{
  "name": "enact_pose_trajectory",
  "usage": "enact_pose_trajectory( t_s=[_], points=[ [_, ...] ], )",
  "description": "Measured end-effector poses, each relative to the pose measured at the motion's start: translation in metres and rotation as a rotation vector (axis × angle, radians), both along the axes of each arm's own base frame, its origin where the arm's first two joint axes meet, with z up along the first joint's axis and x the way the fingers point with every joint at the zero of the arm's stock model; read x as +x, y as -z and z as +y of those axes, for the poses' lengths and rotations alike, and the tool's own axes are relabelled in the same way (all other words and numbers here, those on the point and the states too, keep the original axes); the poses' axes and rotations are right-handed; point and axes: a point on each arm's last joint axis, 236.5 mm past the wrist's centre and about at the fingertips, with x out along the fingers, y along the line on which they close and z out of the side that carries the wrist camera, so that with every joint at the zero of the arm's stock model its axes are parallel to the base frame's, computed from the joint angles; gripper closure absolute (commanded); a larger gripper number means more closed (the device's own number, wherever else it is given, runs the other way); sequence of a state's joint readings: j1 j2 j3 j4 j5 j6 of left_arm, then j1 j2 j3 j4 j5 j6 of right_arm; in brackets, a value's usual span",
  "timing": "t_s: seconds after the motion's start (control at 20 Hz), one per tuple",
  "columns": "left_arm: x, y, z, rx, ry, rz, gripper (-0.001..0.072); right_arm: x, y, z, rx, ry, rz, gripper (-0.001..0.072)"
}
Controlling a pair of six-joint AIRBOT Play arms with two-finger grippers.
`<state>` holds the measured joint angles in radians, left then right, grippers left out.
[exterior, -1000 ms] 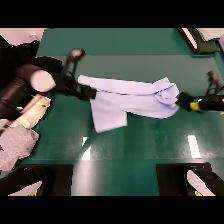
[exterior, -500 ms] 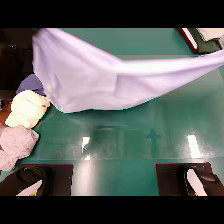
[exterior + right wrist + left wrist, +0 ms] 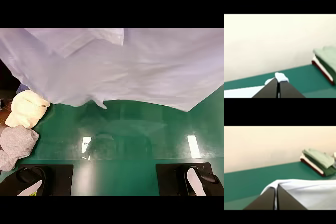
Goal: Fold the shirts.
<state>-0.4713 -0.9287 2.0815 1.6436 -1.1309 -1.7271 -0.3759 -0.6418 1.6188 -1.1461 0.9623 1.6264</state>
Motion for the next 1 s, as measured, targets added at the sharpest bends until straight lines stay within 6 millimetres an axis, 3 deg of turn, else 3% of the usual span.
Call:
enact_pose_trajectory(
  t_s=[0.15, 0.3, 0.45, 0.6, 0.75, 1.0],
  points=[
    [-0.015, -0.019, -0.002, -0.044, 0.037, -0.058, 0.0679, -0.023, -0.033, 0.006, -0.062, 0.015, -0.08, 0.0701],
    [-0.037, -0.038, -0.007, -0.101, 0.102, -0.109, 0.068, -0.038, -0.046, 0.009, -0.103, 0.032, -0.104, 0.0701],
    [-0.06, -0.047, -0.018, -0.139, 0.191, -0.131, 0.068, -0.04, -0.038, 0.001, -0.129, 0.072, -0.057, 0.0701],
    [-0.073, -0.048, -0.029, -0.145, 0.26, -0.126, 0.068, -0.031, -0.011, -0.021, -0.106, 0.138, 0.062, 0.0702],
    [-0.061, -0.016, -0.04, -0.088, 0.273, -0.027, 0.0681, -0.009, 0.038, -0.041, -0.05, 0.172, 0.266, 0.0701],
    [0.014, 0.103, -0.045, 0.118, 0.14, 0.28, 0.068, 0.039, 0.147, -0.064, 0.075, 0.155, 0.698, 0.0702]
  ],
)
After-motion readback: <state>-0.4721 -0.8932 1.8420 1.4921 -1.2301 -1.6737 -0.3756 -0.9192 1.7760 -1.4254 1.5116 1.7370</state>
